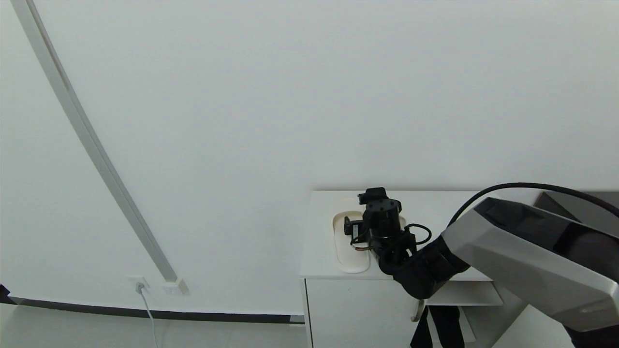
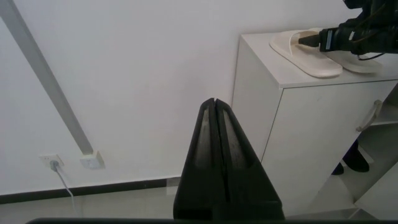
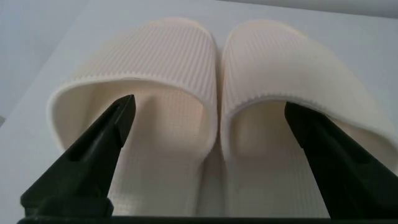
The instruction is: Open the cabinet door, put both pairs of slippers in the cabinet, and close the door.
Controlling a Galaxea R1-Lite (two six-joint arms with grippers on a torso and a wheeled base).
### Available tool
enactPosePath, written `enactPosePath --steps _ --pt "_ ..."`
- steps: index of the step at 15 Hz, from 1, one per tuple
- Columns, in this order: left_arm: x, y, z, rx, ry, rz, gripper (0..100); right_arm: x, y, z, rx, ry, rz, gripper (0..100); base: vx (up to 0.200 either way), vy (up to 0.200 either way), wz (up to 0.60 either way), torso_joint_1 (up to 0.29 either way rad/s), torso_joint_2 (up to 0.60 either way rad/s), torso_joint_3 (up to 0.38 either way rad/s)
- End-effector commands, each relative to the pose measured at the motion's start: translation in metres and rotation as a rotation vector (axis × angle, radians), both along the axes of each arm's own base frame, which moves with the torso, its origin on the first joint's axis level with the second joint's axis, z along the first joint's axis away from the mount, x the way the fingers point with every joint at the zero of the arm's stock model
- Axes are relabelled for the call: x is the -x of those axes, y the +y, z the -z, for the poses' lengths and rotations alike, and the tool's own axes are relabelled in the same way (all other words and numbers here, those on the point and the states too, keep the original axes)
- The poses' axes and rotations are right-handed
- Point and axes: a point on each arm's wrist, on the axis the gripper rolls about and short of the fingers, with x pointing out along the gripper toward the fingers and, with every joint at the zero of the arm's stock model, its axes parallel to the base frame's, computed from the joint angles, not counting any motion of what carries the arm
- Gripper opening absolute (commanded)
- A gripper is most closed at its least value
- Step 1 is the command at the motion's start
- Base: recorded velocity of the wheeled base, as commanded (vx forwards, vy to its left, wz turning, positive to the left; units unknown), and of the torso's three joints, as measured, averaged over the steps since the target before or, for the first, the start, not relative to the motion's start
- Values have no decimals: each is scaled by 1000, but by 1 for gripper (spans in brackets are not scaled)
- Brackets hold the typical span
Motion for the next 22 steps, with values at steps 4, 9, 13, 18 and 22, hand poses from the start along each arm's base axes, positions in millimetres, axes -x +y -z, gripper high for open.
enactPosePath --steps 4,9,13,18,22 --pt "0 0 0 0 0 0 0 -17 -1 7 6 13 11 100 0 0 0 0 0 0" --pt "0 0 0 0 0 0 0 -19 -3 9 10 20 17 0 0 0 0 0 0 0" --pt "0 0 0 2 0 -2 0 -8 -8 1 16 27 14 0 0 0 0 0 0 0" --pt "0 0 0 2 -2 -2 0 69 -39 -77 2 -6 -179 0 0 0 0 0 0 0" --pt "0 0 0 2 -2 -2 0 147 -62 -79 24 80 -391 0 0 0 0 0 0 0"
